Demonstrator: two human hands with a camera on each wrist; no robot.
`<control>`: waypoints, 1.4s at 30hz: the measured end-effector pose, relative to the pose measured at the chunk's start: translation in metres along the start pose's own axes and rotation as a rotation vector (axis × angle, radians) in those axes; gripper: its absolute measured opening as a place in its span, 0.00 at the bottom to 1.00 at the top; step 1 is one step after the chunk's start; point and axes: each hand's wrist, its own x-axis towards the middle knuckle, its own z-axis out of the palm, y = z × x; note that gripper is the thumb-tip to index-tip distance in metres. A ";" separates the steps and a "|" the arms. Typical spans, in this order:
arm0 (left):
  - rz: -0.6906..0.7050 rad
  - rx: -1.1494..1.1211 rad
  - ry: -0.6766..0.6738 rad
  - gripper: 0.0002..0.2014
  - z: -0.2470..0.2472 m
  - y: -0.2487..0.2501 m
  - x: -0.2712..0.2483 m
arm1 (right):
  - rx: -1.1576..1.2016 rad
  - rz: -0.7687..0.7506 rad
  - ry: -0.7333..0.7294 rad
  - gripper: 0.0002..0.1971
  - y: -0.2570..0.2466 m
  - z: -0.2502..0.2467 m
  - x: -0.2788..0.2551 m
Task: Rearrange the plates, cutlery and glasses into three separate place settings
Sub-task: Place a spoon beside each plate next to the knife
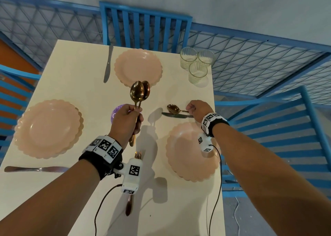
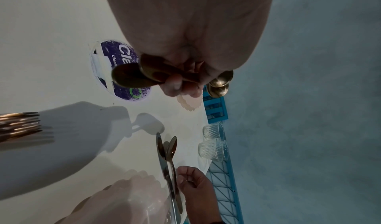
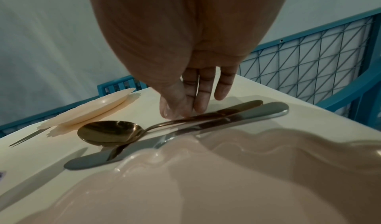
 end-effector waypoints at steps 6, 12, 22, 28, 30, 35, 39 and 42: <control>0.065 0.024 0.078 0.10 -0.006 0.016 -0.008 | 0.019 -0.336 0.397 0.07 -0.045 -0.018 -0.029; 0.123 0.072 0.135 0.08 -0.020 0.033 -0.011 | -0.119 -0.985 0.246 0.13 -0.158 -0.012 -0.083; 0.140 0.291 0.142 0.04 -0.080 0.041 0.001 | -0.378 -1.061 0.027 0.13 -0.241 0.024 -0.086; 0.083 0.153 0.096 0.06 -0.120 0.049 0.023 | -0.551 -0.988 -0.143 0.14 -0.278 0.031 -0.071; 0.102 0.097 0.160 0.08 -0.141 0.055 0.038 | -0.527 -0.852 -0.174 0.11 -0.287 0.027 -0.063; 0.121 -0.087 0.358 0.09 -0.190 0.084 0.085 | 0.108 -0.332 -0.083 0.06 -0.313 0.014 -0.011; 0.131 -0.155 0.247 0.07 -0.188 0.102 0.120 | 0.560 -0.021 0.033 0.08 -0.352 0.029 0.062; 0.119 -0.150 0.178 0.07 -0.184 0.112 0.145 | 0.657 0.099 0.067 0.13 -0.377 0.053 0.124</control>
